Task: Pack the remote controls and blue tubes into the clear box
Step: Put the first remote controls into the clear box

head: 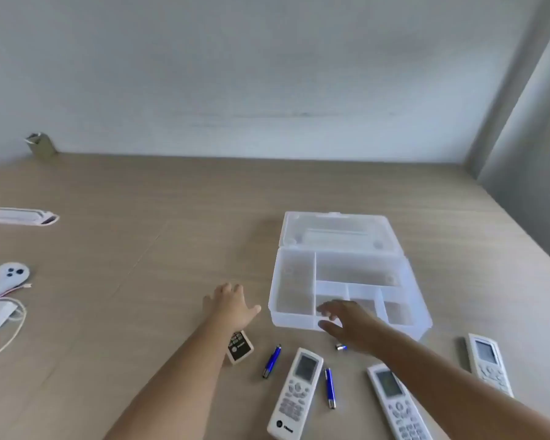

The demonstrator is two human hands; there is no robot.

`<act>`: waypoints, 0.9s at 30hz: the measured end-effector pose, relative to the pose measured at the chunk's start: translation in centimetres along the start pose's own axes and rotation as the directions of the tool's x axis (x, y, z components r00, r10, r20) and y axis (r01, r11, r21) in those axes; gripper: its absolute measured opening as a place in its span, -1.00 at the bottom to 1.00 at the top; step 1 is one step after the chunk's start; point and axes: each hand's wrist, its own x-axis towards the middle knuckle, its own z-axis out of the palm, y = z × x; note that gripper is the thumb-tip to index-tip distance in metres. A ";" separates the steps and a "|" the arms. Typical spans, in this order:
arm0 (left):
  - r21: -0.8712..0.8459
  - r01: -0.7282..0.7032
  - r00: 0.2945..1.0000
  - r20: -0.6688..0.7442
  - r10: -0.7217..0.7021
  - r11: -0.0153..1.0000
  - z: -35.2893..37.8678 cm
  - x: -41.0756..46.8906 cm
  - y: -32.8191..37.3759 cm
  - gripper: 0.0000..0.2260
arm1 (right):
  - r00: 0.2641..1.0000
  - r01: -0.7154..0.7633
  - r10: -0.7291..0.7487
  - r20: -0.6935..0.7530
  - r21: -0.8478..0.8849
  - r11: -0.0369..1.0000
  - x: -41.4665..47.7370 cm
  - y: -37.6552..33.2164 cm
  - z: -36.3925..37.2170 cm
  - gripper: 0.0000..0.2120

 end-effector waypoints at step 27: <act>-0.667 0.519 0.853 0.368 -0.370 0.535 4.3 4.7 -1.7 -0.17 | 0.807 0.167 -0.036 0.589 -0.168 0.972 6.1 -2.5 0.5 -0.79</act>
